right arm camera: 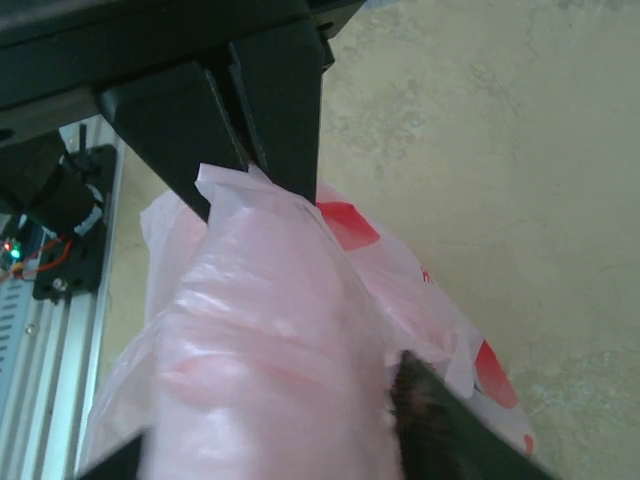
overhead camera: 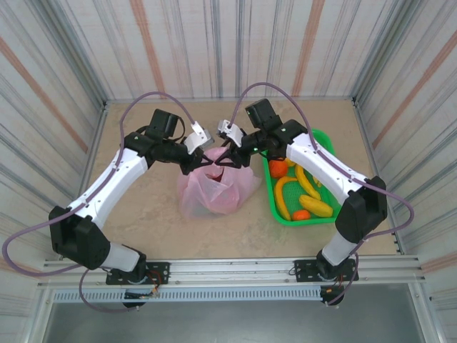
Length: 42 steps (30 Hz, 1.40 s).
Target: Place the fake fruits into the plastic bag and tie a complex knot
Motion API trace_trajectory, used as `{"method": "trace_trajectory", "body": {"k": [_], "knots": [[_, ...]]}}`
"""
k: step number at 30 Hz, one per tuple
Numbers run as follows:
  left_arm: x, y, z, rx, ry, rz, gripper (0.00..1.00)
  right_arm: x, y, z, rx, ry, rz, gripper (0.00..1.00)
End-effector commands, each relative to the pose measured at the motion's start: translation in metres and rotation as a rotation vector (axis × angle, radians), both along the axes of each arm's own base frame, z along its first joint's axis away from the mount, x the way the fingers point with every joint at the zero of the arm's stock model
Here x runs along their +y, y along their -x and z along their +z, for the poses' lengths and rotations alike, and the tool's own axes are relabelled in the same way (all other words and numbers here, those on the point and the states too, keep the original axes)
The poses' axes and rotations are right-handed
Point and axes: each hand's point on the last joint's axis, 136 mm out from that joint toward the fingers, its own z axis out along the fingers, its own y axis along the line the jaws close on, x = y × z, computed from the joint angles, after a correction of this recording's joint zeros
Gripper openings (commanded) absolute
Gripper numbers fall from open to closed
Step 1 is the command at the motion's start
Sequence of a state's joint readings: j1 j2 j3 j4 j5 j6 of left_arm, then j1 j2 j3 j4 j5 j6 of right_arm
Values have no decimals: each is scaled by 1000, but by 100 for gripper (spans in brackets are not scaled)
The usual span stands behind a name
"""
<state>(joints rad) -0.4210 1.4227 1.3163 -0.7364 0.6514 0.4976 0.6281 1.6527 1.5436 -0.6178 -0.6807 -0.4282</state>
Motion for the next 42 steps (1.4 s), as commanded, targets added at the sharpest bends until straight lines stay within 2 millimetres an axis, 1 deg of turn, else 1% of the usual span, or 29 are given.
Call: {"method": "trace_trajectory", "body": {"k": [1, 3, 4, 6, 7, 10, 13, 15, 18, 21, 23, 25, 27, 31, 34, 38, 40, 42], "knots": [[2, 3, 9, -47, -6, -8, 0, 1, 2, 9, -19, -18, 0, 21], [3, 2, 9, -54, -14, 3, 0, -1, 2, 9, -25, -16, -6, 4], [4, 1, 10, -59, -16, 10, 0, -1, 2, 9, -26, -14, -6, 0], [6, -2, 15, -72, -6, 31, 0, -2, 2, 10, -40, -14, -16, 0], [6, -2, 18, -76, 11, 35, 3, -3, 2, 9, -46, -12, -19, 0], [7, 0, 32, -90, 90, 45, 15, -6, -1, 10, -83, -12, -43, 0], [12, 4, 47, -104, 164, 54, 24, -7, -4, 13, -134, -17, -65, 0], [20, 3, 57, -107, 208, 89, 32, -8, -6, 15, -174, -20, -83, 0], [33, 0, 69, -98, 274, 156, 41, -8, -10, 15, -241, -13, -108, 0], [55, -11, 72, -87, 326, 276, 44, -7, -13, 15, -317, -6, -135, 0], [75, -24, 64, -70, 342, 384, 47, -7, -16, 16, -375, -8, -157, 0], [90, -32, 48, -39, 332, 464, 47, -8, -18, 19, -430, -17, -179, 0], [95, -35, 32, -2, 317, 492, 48, -7, -20, 21, -485, -33, -198, 0], [94, -40, 4, 65, 317, 516, 49, -2, -20, 22, -556, -84, -227, 0], [87, -44, -9, 94, 332, 514, 49, 5, -18, 21, -559, -127, -233, 0], [64, -43, -27, 104, 283, 451, 52, 10, -17, 22, -538, -177, -241, 0], [54, -41, -33, 117, 292, 414, 53, 11, -17, 21, -527, -193, -244, 0], [46, -39, -34, 128, 323, 372, 53, 11, -17, 22, -527, -204, -250, 0]]}}
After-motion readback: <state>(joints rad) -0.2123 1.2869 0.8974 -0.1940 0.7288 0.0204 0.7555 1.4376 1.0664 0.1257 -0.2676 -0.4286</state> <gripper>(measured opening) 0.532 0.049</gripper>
